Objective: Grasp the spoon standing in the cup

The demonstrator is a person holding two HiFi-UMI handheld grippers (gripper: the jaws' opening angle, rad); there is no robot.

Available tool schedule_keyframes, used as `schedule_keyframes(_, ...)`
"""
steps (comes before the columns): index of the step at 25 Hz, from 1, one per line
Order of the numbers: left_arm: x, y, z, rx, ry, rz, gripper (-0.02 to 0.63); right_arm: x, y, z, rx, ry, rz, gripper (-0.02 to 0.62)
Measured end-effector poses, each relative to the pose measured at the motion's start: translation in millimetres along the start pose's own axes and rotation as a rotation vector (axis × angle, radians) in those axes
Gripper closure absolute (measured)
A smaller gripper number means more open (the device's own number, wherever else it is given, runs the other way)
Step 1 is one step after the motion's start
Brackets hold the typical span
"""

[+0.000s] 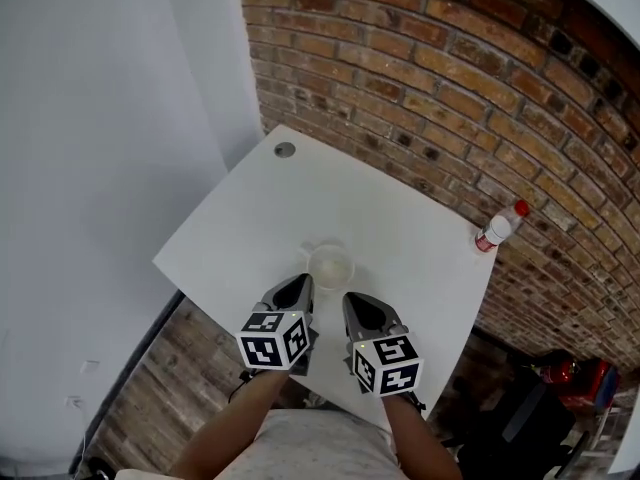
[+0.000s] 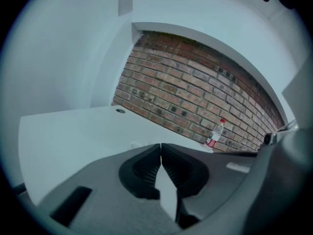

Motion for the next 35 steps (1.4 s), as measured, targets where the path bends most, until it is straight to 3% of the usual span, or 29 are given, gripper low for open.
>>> schedule_keyframes(5, -3, 14, 23, 0.054, -0.030, -0.038, 0.603, -21, 7, -3, 0.015, 0.013, 0.017, 0.589)
schedule_keyframes(15, -29, 43, 90, 0.179, -0.051, -0.012, 0.603, -87, 19, -11, 0.041, 0.061, 0.066, 0.589)
schedule_keyframes(26, -96, 47, 182, 0.248, 0.073, -0.032, 0.603, -185, 29, -27, 0.067, 0.172, 0.142, 0.589)
schedule_keyframes(35, -140, 28, 261, 0.285, 0.187, -0.041, 0.601, -254, 22, -27, 0.079, 0.247, 0.188, 0.589)
Point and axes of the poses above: the fingertips, and each gripper's own axes: z backward along the fingers, x to its right, y out of its top, the point moved 2 cm from there along z, backward along the fingers, and after that the axes turned 1 degree about z, right-handed, at the moved point
